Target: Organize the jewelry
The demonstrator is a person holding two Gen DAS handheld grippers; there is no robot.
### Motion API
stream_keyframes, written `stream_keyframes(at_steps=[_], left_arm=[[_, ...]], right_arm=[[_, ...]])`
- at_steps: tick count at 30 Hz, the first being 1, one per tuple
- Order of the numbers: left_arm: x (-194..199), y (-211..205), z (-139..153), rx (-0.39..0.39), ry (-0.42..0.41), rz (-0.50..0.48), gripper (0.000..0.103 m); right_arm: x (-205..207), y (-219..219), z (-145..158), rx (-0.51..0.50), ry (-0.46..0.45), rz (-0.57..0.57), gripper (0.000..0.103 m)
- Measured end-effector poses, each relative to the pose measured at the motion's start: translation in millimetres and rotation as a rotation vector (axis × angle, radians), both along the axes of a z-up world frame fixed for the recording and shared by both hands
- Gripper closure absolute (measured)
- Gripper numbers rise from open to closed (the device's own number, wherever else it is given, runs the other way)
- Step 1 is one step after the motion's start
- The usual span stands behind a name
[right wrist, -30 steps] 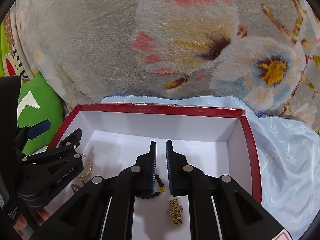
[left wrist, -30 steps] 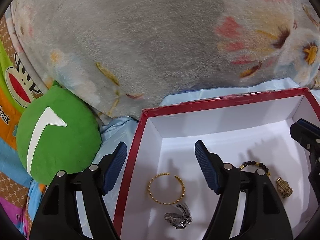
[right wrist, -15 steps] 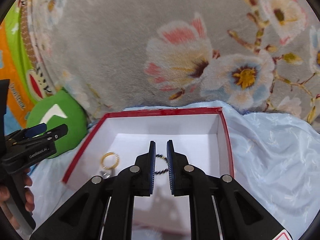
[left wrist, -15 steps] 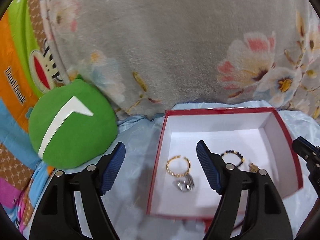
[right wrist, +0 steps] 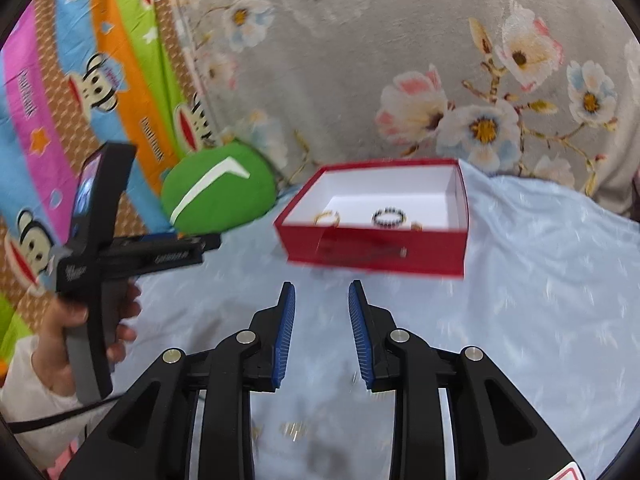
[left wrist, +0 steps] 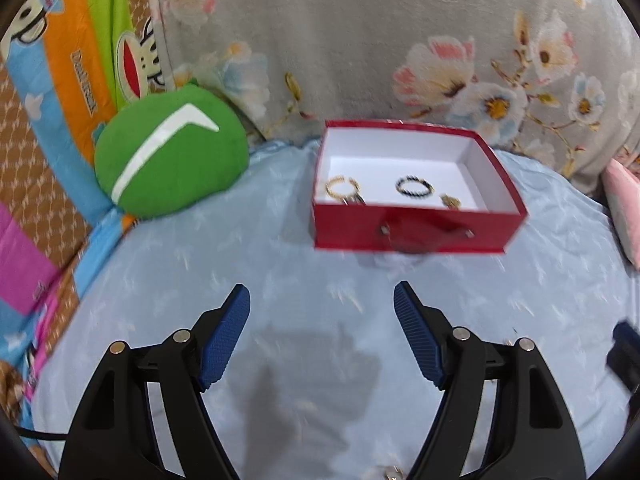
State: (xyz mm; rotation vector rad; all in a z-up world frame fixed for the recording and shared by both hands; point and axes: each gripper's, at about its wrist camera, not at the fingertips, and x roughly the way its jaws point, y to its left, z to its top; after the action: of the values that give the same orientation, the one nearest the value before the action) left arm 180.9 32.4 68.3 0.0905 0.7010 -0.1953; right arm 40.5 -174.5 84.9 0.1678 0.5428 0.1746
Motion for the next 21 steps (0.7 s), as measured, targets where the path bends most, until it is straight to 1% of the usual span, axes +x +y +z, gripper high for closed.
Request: stream_keyframes(at_steps=[2, 4, 6, 8, 10, 12, 17, 20, 21], left_arm=[[-22.5, -1.5, -10.0, -0.032, 0.031, -0.025, 0.026], [-47.7, -5.8, -23.4, -0.065, 0.057, -0.052, 0.024], [-73.4, -13.4, -40.7, -0.06, 0.087, -0.077, 0.021], [-95.2, -18.7, -58.4, -0.025, 0.121, -0.097, 0.021], [-117.6, -20.3, -78.0, 0.02, 0.161, -0.097, 0.021], [-135.6, -15.9, -93.2, 0.039, 0.197, -0.087, 0.021], [-163.4, 8.9, -127.6, -0.044, 0.355, -0.043, 0.021], [-183.3, 17.1, -142.3, -0.044, 0.396, -0.04, 0.021], [-190.4, 18.1, -142.5, -0.034, 0.382, -0.046, 0.021]], right_arm=[[-30.3, 6.6, -13.3, 0.03, 0.03, -0.003, 0.076], [-53.3, 9.0, -26.9, 0.085, 0.071, -0.01, 0.075], [-70.4, 10.1, -37.9, 0.108, 0.096, -0.035, 0.075], [-82.3, 10.7, -46.4, 0.092, 0.111, -0.066, 0.074], [-90.8, 9.8, -53.5, 0.06, 0.123, -0.107, 0.072], [-97.1, 6.3, -60.1, 0.056, 0.132, -0.127, 0.072], [-102.5, -2.0, -78.9, 0.041, 0.165, -0.18, 0.071], [-106.0, -4.3, -85.7, 0.005, 0.173, -0.202, 0.072], [-107.6, -4.6, -88.8, -0.012, 0.178, -0.208, 0.072]])
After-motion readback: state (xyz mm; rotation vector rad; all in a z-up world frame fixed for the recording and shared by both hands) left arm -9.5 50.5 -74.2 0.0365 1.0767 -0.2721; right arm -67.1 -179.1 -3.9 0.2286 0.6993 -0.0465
